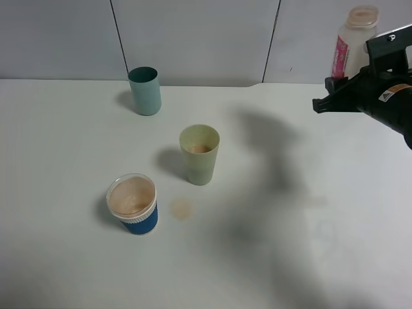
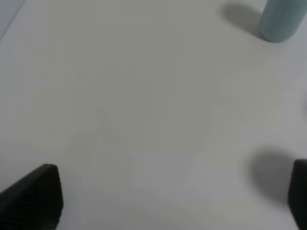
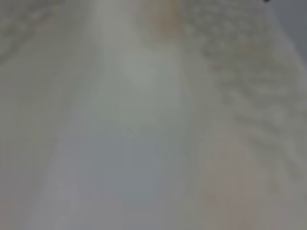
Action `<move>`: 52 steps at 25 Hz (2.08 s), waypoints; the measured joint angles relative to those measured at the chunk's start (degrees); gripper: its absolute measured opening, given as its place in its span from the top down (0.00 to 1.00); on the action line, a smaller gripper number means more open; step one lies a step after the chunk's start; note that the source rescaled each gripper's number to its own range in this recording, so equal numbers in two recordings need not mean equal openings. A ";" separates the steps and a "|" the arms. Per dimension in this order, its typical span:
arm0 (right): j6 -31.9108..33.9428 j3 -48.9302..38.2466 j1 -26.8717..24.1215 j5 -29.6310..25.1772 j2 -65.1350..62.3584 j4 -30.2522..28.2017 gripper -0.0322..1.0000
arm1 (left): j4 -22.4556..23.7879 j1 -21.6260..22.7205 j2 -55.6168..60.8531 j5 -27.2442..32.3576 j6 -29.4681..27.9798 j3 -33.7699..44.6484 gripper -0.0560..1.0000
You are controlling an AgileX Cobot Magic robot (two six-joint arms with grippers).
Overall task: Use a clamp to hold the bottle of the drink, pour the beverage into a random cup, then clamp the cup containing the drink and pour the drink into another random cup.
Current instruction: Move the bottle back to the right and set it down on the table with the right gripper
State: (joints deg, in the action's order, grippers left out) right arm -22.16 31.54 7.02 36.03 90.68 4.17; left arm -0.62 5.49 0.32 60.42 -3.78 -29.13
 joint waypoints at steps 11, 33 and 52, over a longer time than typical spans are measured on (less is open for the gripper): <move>4.98 -1.54 0.00 21.41 10.13 0.79 0.97 | 0.00 0.00 0.00 0.00 0.00 0.00 0.04; 15.79 -1.22 0.00 33.05 28.71 1.24 0.97 | 0.00 0.00 0.00 0.00 0.00 0.00 0.04; 14.13 7.64 0.00 33.05 36.61 1.29 0.97 | 0.00 0.00 0.00 0.00 0.00 0.00 0.04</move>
State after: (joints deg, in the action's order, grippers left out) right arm -8.03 39.18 7.02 69.08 127.29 5.46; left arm -0.62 5.49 0.32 60.42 -3.78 -29.13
